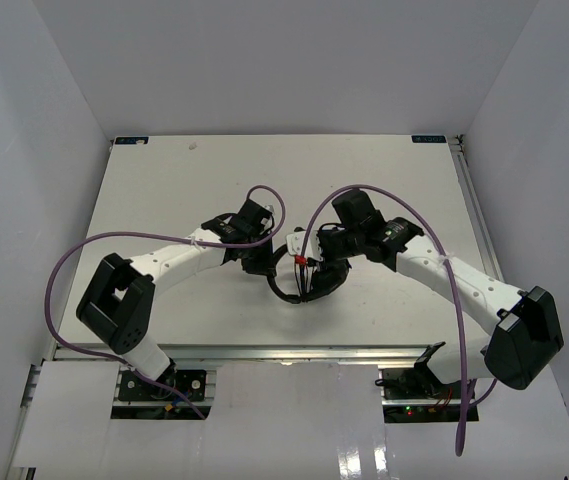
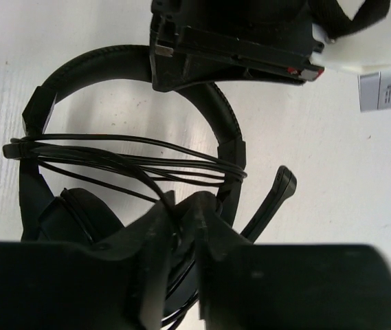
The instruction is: Wrap the headphones
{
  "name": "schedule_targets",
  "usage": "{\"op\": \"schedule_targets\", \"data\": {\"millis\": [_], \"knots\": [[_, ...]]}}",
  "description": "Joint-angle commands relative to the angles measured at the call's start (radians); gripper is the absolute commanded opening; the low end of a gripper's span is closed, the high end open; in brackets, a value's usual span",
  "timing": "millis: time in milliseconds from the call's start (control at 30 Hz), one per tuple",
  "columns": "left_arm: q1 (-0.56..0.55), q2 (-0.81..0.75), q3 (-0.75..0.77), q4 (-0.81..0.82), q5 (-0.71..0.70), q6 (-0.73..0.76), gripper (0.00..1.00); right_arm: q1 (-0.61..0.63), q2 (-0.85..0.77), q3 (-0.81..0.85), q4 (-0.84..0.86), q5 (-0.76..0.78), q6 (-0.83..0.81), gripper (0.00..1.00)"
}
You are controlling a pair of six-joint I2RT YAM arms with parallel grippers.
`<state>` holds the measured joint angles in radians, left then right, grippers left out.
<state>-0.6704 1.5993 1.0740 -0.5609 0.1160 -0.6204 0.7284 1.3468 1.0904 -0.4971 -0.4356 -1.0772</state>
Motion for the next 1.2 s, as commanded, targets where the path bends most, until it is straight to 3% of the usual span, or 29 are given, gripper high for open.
{"op": "schedule_targets", "data": {"millis": [0, 67, 400, 467, 600, 733, 900, 1000, 1100, 1167], "knots": [[-0.003, -0.019, 0.012, 0.024, 0.045, 0.002, 0.00, -0.001, -0.005, 0.034, -0.008, -0.053, 0.000, 0.13], [-0.003, -0.034, 0.009, 0.025, 0.031, -0.004, 0.00, -0.003, -0.001, 0.016, 0.011, -0.040, 0.013, 0.08], [-0.001, -0.094, 0.012, -0.021, -0.052, -0.019, 0.00, -0.004, 0.007, -0.071, 0.155, 0.111, 0.141, 0.08], [-0.003, -0.093, 0.011, -0.024, -0.055, -0.025, 0.00, -0.008, 0.015, -0.071, 0.151, 0.129, 0.144, 0.14], [-0.002, -0.085, 0.009, -0.027, -0.054, -0.027, 0.00, -0.013, 0.008, -0.076, 0.160, 0.126, 0.152, 0.44], [-0.001, -0.070, 0.009, -0.027, -0.045, -0.026, 0.00, -0.014, 0.008, -0.036, 0.136, 0.103, 0.145, 0.56], [-0.003, -0.062, 0.013, -0.032, -0.042, -0.021, 0.00, -0.015, 0.013, 0.022, 0.069, 0.043, 0.100, 0.64], [-0.003, -0.058, 0.021, -0.036, -0.041, -0.018, 0.00, -0.015, 0.014, 0.044, 0.019, -0.026, 0.070, 0.64], [-0.003, -0.054, 0.024, -0.037, -0.035, -0.019, 0.00, -0.014, 0.012, 0.051, -0.006, -0.067, 0.054, 0.57], [-0.003, -0.050, 0.026, -0.037, -0.026, -0.017, 0.00, -0.014, 0.014, 0.048, -0.016, -0.086, 0.050, 0.38]]}}
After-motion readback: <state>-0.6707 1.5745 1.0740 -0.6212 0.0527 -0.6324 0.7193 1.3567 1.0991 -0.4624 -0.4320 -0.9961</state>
